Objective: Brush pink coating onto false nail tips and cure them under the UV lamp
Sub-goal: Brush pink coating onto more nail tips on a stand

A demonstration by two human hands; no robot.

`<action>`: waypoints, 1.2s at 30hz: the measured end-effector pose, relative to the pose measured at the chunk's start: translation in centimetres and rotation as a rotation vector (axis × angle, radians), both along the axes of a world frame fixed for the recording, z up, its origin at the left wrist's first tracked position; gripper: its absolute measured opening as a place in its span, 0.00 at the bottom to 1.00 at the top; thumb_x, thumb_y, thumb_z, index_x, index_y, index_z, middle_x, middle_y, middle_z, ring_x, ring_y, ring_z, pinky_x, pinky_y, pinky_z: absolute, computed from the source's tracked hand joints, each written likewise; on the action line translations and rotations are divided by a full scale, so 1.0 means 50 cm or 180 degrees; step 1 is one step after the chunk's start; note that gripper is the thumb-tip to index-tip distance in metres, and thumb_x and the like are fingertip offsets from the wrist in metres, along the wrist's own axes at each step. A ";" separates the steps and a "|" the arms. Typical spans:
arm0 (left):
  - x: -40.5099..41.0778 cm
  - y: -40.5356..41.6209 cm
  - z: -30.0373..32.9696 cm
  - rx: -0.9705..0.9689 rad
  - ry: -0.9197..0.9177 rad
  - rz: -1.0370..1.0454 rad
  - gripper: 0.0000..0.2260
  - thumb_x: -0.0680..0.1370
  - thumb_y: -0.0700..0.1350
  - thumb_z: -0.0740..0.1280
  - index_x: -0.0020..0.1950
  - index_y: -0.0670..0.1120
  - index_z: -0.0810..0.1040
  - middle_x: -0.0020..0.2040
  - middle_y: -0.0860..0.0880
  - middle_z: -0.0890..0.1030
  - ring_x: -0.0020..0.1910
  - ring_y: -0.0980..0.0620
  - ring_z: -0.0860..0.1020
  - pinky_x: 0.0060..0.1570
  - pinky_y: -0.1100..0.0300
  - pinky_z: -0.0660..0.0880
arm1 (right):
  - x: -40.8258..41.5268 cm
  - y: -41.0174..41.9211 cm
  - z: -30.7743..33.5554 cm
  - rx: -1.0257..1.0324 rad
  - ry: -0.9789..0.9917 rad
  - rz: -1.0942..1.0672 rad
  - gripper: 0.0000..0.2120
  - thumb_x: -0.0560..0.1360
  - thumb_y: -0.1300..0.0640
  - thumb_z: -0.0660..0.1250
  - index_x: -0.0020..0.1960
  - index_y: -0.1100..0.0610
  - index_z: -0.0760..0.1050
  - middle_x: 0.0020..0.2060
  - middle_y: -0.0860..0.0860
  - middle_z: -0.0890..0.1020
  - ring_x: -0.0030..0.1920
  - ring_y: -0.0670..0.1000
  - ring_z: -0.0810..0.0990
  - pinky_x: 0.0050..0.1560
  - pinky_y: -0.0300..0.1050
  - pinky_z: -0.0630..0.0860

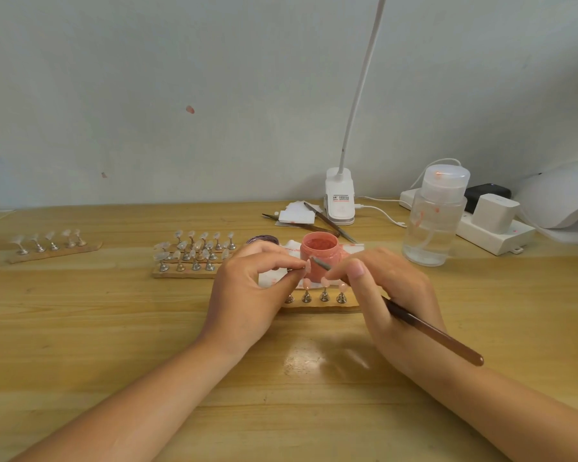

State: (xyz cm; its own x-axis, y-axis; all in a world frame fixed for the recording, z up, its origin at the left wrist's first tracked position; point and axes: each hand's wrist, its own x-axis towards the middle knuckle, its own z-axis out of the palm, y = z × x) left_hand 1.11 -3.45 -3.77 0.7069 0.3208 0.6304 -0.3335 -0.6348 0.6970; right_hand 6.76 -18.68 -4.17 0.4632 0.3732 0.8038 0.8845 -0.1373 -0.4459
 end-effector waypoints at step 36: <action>0.001 -0.001 0.000 -0.0007 0.0033 0.0025 0.10 0.66 0.35 0.74 0.38 0.51 0.82 0.37 0.57 0.78 0.39 0.66 0.73 0.41 0.75 0.67 | 0.001 -0.002 -0.005 0.0039 -0.0072 0.0011 0.21 0.79 0.48 0.54 0.37 0.54 0.81 0.32 0.45 0.81 0.36 0.44 0.77 0.40 0.42 0.70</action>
State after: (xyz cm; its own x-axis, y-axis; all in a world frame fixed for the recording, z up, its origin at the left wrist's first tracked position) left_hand 1.16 -3.50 -3.78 0.7107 0.3278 0.6225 -0.3212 -0.6360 0.7017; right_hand 6.81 -18.77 -4.40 0.4436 0.3647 0.8187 0.8948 -0.1290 -0.4274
